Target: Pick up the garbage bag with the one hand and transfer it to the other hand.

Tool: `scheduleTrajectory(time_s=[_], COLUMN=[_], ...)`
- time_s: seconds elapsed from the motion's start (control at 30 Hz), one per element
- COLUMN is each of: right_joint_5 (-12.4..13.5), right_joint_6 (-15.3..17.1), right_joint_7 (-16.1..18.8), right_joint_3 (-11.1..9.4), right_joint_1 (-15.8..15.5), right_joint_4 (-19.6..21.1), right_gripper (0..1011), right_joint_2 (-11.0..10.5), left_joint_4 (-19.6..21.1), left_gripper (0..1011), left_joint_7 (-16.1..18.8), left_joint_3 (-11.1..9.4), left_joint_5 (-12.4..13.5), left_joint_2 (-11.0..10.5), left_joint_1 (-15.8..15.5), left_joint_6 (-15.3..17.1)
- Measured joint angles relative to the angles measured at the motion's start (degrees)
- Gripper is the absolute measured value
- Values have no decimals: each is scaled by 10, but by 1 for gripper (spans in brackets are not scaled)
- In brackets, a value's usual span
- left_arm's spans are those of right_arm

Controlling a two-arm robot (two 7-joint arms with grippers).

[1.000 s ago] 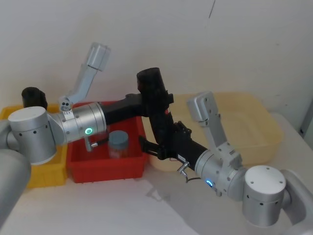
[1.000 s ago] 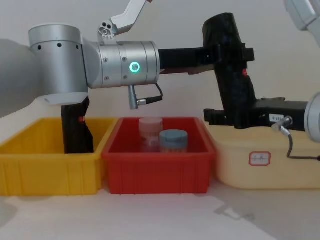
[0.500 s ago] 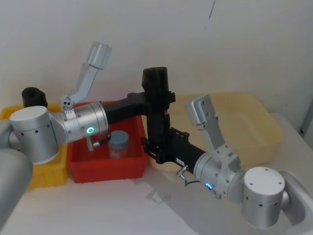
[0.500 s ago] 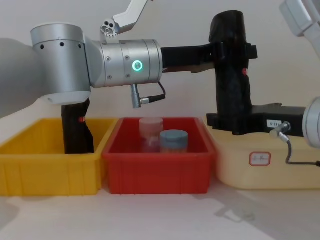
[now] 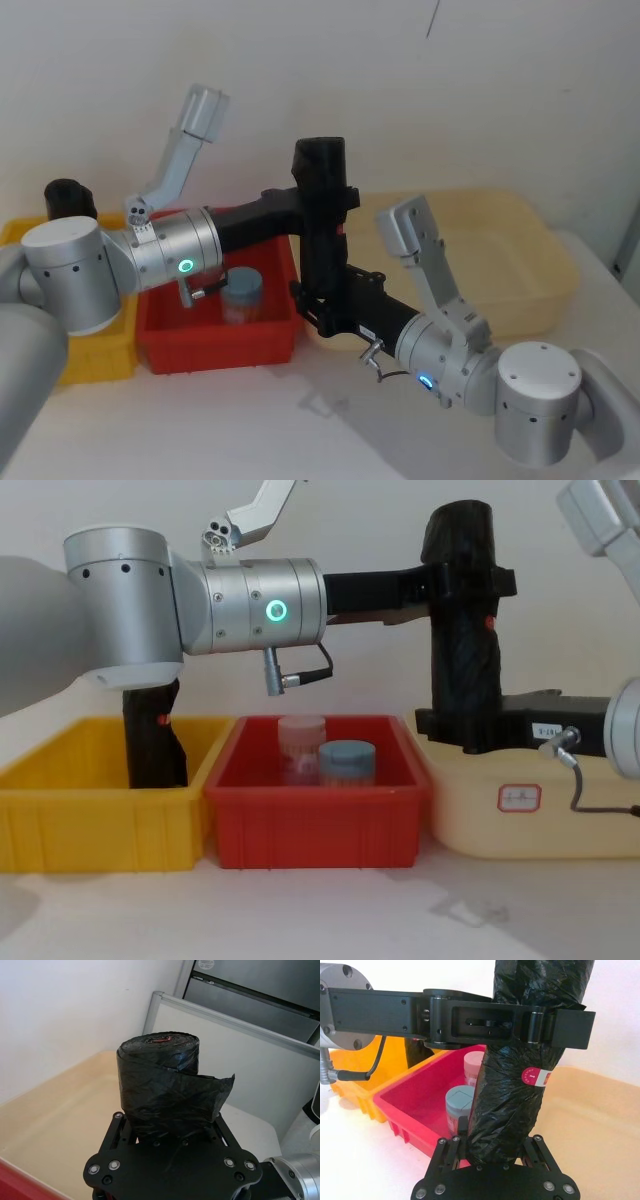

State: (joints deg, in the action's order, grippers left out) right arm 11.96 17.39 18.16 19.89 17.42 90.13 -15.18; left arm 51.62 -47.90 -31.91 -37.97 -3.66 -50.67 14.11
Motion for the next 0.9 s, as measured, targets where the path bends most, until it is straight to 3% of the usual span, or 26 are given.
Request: scheduleTrajectory(time_s=[0.9], right_joint_5=[20], right_joint_6=[2], right_joint_7=[2], right_joint_3=[3], right_joint_1=[5], right_joint_4=[4], right_gripper=[472], right_joint_2=[4], left_joint_4=[0], left_gripper=[439], left_joint_7=[0], left_joint_3=[0], left_joint_5=[-2], left_joint_2=[0], left_joint_1=[0], left_joint_6=[-1])
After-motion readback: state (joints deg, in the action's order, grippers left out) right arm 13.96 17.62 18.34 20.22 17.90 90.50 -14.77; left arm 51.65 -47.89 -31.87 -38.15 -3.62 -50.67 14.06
